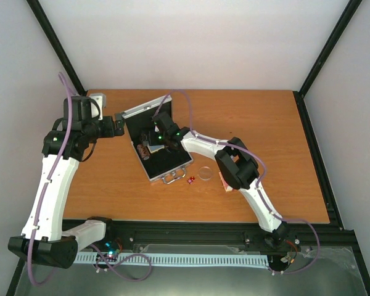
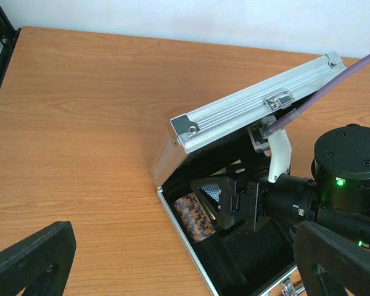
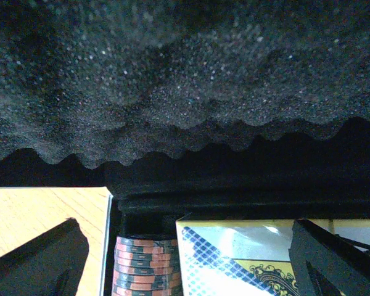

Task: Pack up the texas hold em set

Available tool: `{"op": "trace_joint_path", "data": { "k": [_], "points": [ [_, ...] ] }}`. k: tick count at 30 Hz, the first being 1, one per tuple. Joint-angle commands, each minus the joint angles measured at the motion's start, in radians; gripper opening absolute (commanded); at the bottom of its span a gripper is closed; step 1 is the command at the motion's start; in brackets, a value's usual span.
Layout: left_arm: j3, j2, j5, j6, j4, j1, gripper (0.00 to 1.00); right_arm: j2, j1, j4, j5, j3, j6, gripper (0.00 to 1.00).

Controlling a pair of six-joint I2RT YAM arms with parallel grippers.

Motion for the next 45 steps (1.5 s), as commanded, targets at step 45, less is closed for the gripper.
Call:
{"op": "trace_joint_path", "data": {
  "k": [45],
  "points": [
    [-0.041, 0.006, 0.014, 0.025, 0.005, -0.002, 1.00, 0.006, 0.023, 0.400, 0.015, -0.273, 0.187, 0.89]
  ]
}}
